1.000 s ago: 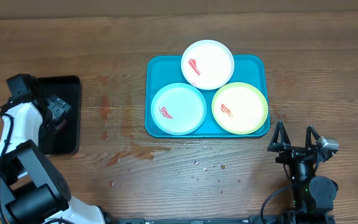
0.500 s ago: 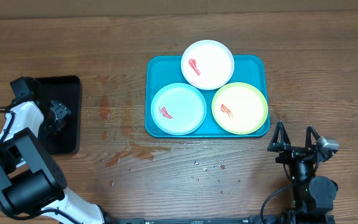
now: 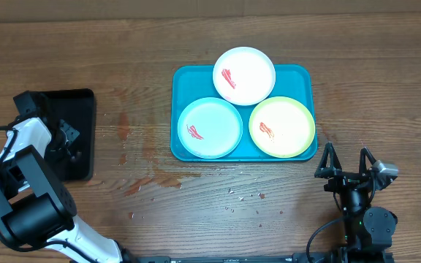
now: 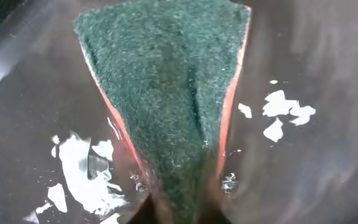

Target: Clean dirty plates on tray and stack at the side

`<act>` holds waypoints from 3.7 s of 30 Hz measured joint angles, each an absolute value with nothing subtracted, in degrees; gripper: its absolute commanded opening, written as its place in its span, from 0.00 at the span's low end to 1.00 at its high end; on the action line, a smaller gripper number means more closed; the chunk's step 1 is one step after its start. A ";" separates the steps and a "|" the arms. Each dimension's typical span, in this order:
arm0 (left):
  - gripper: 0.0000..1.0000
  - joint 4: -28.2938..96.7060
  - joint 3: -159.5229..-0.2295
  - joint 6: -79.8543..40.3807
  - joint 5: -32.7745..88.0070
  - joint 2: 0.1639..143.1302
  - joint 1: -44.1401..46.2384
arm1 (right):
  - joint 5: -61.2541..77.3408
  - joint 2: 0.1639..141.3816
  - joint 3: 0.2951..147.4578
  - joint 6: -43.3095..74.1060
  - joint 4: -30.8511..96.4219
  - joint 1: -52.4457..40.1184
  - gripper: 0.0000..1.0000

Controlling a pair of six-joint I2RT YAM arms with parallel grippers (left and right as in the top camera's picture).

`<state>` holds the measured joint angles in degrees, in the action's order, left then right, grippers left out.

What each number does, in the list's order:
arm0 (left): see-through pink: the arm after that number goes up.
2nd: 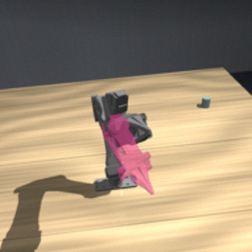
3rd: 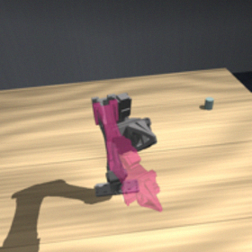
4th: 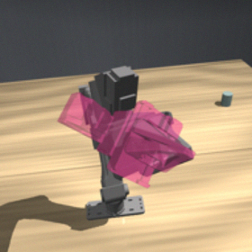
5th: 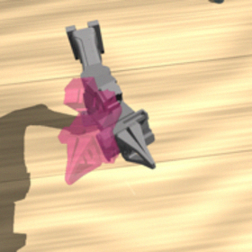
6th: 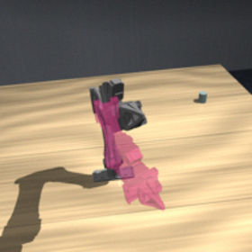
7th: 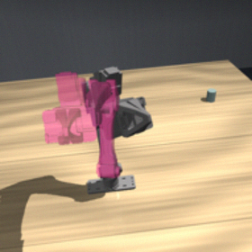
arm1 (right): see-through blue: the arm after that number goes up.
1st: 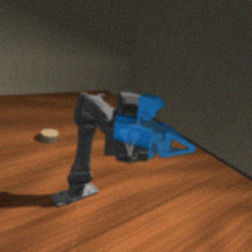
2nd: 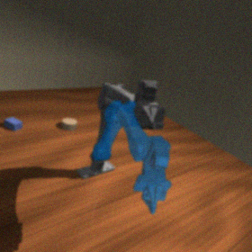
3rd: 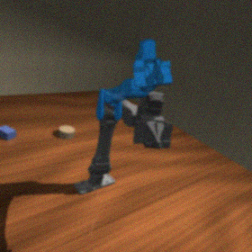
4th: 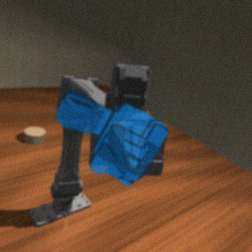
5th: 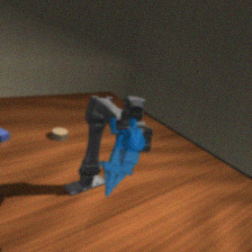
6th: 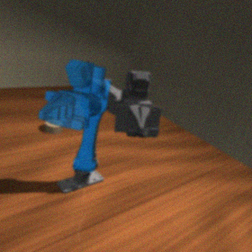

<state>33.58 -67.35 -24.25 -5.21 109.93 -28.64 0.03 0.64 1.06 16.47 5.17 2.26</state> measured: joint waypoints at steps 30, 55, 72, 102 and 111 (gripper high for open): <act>1.00 25.21 -67.44 -23.79 -8.88 111.31 -28.93 | 0.05 0.64 1.06 16.49 5.15 2.26 1.00; 1.00 23.27 -67.42 -19.46 -11.38 111.68 -28.93 | 0.05 0.64 1.06 16.47 5.17 2.26 1.00; 1.00 26.59 -67.94 -19.31 -11.00 111.46 -28.93 | 0.01 0.64 1.06 16.47 5.21 2.26 1.00; 0.04 32.97 -68.64 -19.73 -6.33 111.22 -29.17 | 0.03 0.64 1.06 16.49 5.17 2.26 1.00; 1.00 37.56 -68.73 -20.43 -5.48 110.61 -29.50 | 0.03 0.64 1.06 16.45 5.17 2.26 1.00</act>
